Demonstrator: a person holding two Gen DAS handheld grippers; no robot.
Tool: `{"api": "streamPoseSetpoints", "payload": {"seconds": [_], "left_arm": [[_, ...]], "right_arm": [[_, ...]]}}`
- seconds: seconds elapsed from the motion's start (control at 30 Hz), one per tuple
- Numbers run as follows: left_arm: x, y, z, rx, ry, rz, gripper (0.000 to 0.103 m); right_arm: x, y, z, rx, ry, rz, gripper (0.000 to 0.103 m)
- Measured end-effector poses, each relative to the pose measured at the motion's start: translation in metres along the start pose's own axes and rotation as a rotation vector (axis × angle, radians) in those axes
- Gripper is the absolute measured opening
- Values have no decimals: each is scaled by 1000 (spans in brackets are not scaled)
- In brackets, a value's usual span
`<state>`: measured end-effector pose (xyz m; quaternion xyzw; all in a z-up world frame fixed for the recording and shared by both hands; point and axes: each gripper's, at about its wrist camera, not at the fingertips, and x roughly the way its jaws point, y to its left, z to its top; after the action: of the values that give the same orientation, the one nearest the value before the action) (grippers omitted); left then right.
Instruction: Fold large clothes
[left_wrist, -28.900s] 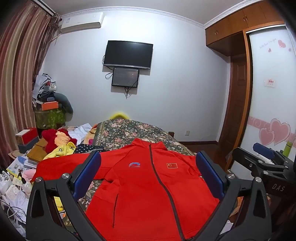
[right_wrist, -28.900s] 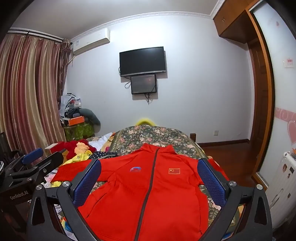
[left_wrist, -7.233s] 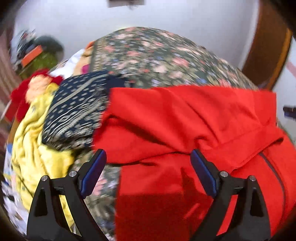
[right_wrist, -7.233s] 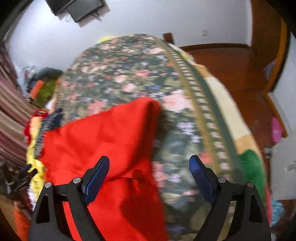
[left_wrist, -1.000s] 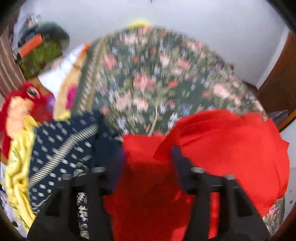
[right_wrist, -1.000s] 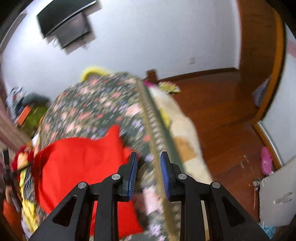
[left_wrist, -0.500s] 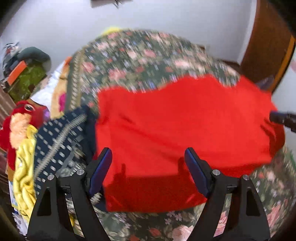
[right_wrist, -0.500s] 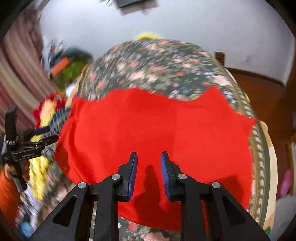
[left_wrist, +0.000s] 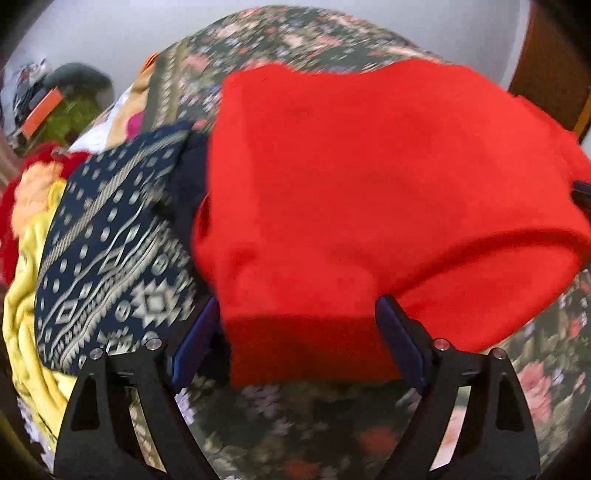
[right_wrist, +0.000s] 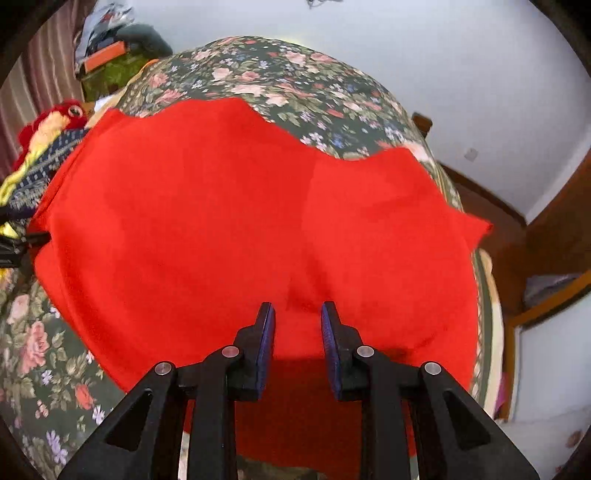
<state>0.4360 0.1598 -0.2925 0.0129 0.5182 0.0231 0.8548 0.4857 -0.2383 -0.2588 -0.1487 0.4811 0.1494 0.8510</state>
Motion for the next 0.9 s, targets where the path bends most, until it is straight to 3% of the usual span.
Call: {"api": "streamPoseSetpoints", "payload": {"seconds": [0.13,0.23,0.5,0.57,0.6,0.63,0.67,0.7,0.8,0.9], "left_arm": [[3,21,-15,-72,26,10,88],[2,21,-23,-63,18,34,88],[1,28,-28,-124,16,28,88],[-1,31,-32,-135,15,24,88],[-1,32,-32,-138,16,20,88],[-1,34,-34,-144,18,14,88],[-1,35,-35,-154,20,10,88],[-1,37,-36,-163,22,7,89],[-1,40,-37,-188,25,1,89],[-10,42,-41,-205,12,23,89]], "right_arm": [[-5,-17,-7,70,4,50,26],[-8,-24,-14,83,7,8,26],[-18,-34,-33,84,12,8,26],[-20,-37,-38,77,26,-60,28],[-20,-41,-40,69,34,-124,41],[-21,-48,-44,75,36,-173,81],[-21,-56,-47,93,35,-206,99],[-22,-71,-55,143,30,-220,103],[-24,-113,-73,347,62,-56,103],[-32,-129,-83,410,57,-56,103]]}}
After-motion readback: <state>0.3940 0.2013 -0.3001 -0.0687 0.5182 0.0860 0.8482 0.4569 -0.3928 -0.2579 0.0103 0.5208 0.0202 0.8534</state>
